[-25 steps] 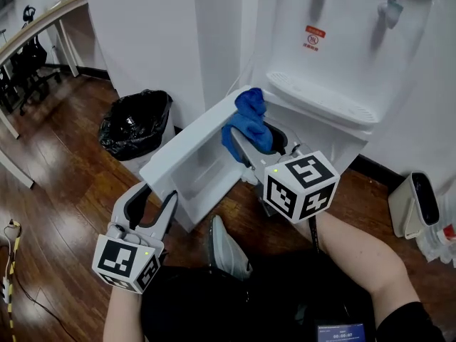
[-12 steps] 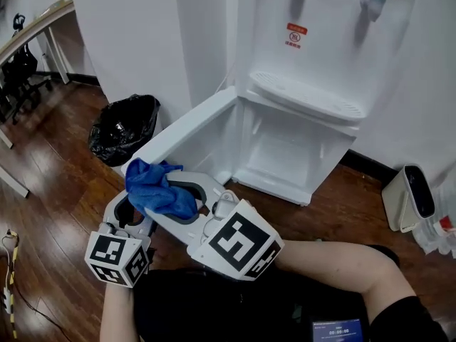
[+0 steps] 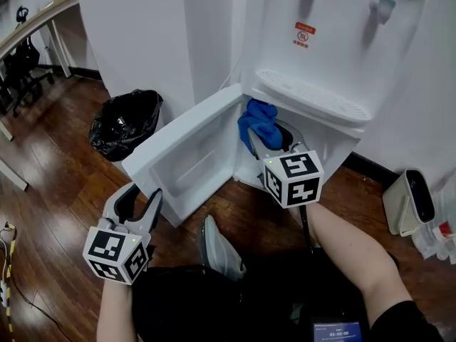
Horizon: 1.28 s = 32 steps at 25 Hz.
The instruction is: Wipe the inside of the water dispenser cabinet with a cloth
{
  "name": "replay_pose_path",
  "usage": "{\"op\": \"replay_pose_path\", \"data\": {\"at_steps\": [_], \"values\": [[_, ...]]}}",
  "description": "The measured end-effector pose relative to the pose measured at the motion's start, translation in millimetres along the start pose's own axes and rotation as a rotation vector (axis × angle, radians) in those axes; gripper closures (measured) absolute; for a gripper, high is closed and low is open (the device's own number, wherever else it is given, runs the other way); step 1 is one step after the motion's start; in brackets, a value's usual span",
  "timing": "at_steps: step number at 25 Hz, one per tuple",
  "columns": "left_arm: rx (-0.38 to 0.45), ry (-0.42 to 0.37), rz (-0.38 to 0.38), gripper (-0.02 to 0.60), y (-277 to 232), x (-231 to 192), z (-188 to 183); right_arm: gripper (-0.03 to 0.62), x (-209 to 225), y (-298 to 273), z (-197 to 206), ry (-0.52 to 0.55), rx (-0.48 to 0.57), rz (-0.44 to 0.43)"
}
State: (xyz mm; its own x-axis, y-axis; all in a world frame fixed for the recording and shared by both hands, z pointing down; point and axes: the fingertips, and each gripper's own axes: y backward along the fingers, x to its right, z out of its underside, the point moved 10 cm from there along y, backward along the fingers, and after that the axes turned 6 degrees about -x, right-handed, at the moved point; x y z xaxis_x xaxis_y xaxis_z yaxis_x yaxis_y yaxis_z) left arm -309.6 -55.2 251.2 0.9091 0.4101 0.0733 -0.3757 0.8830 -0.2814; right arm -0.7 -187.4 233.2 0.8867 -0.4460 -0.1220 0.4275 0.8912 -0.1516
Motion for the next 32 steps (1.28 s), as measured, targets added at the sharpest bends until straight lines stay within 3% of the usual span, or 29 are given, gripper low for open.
{"op": "replay_pose_path", "data": {"at_steps": [3,6,13,16,20,24,28,32], "values": [[-0.001,0.004,0.001,0.391,0.2,-0.3,0.8,0.427,9.9,-7.0,0.0,-0.041,0.018,0.043],[-0.01,0.014,-0.002,0.391,0.3,-1.2,2.8,0.427,-3.2,-14.8,-7.0,-0.02,0.027,-0.011],[-0.052,-0.02,-0.018,0.387,-6.8,-0.6,2.7,0.427,-101.9,-3.8,-33.7,0.078,0.049,-0.322],[-0.114,-0.006,-0.018,0.383,-9.7,-4.4,10.8,0.427,-150.4,11.6,-37.6,0.095,0.07,-0.466],[-0.201,0.012,-0.007,0.375,-20.8,-7.3,17.8,0.427,-186.0,40.6,-50.8,0.079,0.107,-0.595],[-0.254,-0.007,0.002,0.374,-25.2,-13.0,28.3,0.427,-212.5,57.3,-48.4,0.102,0.081,-0.732],[-0.254,0.043,0.008,0.38,-24.7,-15.4,30.7,0.431,-208.6,42.7,-39.5,0.157,0.107,-0.704],[-0.237,0.067,0.016,0.387,-25.4,-17.7,31.0,0.431,-167.7,16.6,-17.2,0.216,0.069,-0.572]]}}
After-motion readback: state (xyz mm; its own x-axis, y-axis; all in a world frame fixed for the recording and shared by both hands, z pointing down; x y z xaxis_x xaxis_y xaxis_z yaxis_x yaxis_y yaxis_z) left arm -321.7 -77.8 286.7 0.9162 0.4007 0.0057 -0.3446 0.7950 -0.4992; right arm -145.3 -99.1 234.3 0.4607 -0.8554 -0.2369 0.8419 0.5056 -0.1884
